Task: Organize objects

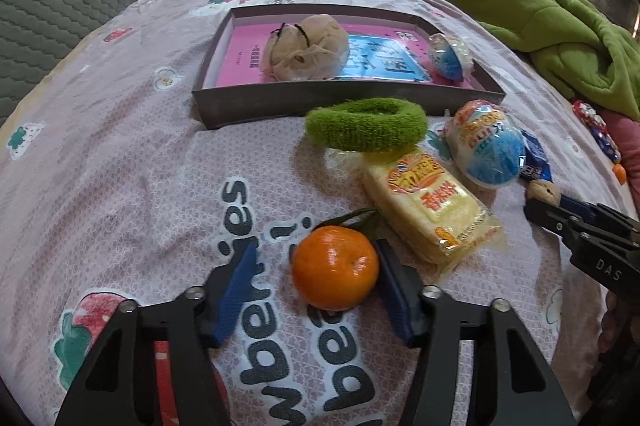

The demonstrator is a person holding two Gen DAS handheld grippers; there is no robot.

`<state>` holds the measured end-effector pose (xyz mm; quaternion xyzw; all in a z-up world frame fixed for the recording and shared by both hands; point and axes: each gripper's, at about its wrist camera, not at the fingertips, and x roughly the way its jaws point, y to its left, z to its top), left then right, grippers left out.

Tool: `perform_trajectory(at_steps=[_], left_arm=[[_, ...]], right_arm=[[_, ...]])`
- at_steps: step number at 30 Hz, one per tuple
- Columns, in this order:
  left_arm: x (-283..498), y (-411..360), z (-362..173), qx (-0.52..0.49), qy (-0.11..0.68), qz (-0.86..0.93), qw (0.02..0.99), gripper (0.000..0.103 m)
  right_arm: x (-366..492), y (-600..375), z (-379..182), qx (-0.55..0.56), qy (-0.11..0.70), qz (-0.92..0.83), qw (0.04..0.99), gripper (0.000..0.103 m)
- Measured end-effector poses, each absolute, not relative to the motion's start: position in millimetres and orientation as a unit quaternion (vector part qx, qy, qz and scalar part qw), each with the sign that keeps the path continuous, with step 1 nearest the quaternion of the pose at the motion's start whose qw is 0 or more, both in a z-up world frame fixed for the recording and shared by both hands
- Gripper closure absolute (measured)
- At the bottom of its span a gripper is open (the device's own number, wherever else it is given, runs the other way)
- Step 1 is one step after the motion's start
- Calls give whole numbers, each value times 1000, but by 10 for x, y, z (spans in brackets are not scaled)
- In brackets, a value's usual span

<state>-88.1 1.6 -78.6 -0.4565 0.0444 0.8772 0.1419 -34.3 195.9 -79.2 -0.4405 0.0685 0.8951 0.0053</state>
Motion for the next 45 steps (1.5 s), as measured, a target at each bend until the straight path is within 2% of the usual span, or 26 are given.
perform_trajectory(at_steps=[3,21,45], left_arm=[[-859,49,-775,-454,43,877,152,64],[-707,9,-717,-446,52,883,140,64],[-365,-26,-375,-418,52,898,130,63]], right_arm=[[-342,1952,-789,-440,69,895,2,70],[-226,1907,-721,-435,69,898,-11,70],[126,1466,-340,-403,31,914,-30,70]])
